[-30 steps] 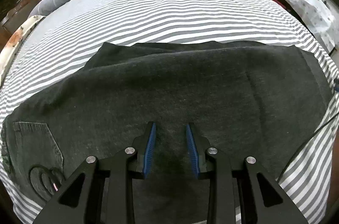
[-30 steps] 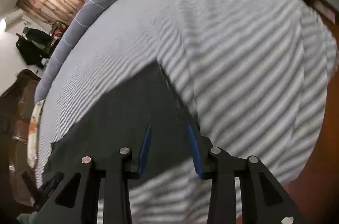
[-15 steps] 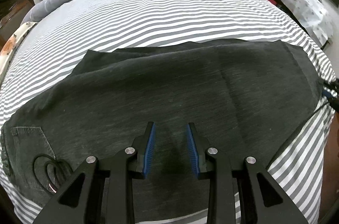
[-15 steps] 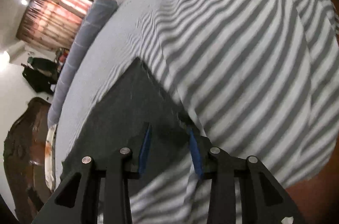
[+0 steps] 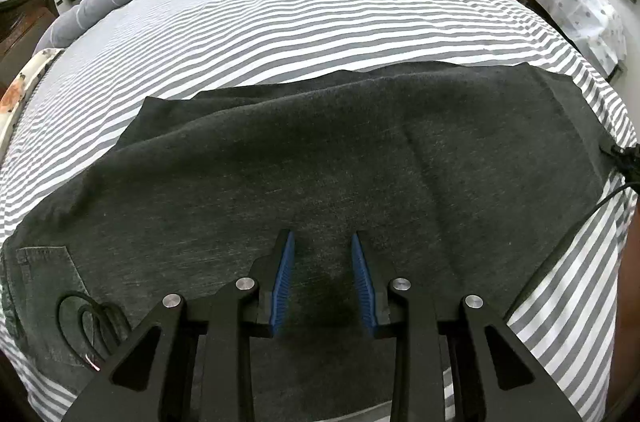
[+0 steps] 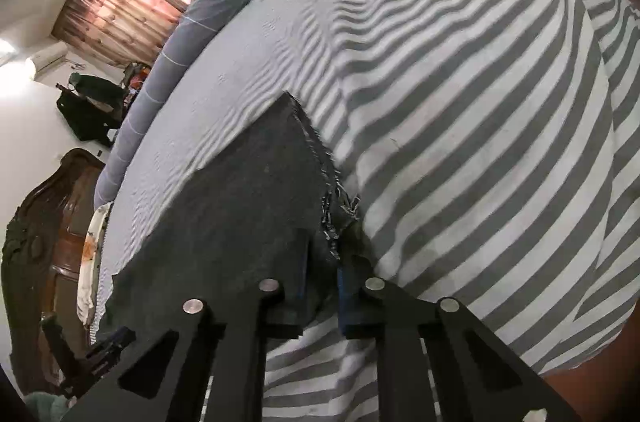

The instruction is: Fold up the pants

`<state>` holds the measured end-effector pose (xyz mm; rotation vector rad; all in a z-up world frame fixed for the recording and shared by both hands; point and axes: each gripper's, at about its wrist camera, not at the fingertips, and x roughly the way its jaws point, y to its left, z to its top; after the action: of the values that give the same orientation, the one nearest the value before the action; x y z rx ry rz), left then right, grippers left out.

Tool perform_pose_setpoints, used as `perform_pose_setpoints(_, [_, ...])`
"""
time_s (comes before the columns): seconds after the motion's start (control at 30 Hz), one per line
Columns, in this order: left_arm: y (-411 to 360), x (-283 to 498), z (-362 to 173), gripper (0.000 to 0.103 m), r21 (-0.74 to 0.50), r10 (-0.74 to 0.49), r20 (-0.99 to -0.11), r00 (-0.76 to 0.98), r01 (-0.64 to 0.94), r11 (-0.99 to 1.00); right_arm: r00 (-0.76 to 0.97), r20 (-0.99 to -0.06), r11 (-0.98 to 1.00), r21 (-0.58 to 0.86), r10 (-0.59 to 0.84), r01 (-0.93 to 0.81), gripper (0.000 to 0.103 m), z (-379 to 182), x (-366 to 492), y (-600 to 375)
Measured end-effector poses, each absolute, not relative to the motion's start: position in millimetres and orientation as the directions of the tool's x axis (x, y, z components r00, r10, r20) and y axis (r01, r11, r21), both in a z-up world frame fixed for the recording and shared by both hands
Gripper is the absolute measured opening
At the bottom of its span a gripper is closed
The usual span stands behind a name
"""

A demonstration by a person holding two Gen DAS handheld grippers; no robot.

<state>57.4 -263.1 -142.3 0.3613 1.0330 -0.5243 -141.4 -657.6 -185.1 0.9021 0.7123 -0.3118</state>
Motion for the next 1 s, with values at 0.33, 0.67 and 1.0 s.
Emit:
perform_pose_setpoints(0.33, [-261, 58, -145, 0.031, 0.026, -0.255, -0.878, 0.405, 0.573, 0.819, 0.728, -0.684, 0.532, 0.634, 0.045, 0.562, 0.012, -191, -128, -659])
perform_pose_setpoints(0.67, [-260, 63, -146, 0.031, 0.011, -0.266, -0.883, 0.388, 0.583, 0.813, 0.780, -0.619, 0.471, 0.716, 0.089, 0.515, 0.006, -150, -121, -650])
perform_pose_setpoints(1.0, [-192, 84, -102, 0.031, -0.216, -0.430, -0.831, 0.352, 0.509, 0.834, 0.796, -0.545, 0.652, 0.709, 0.264, 0.269, 0.006, -60, -34, -544])
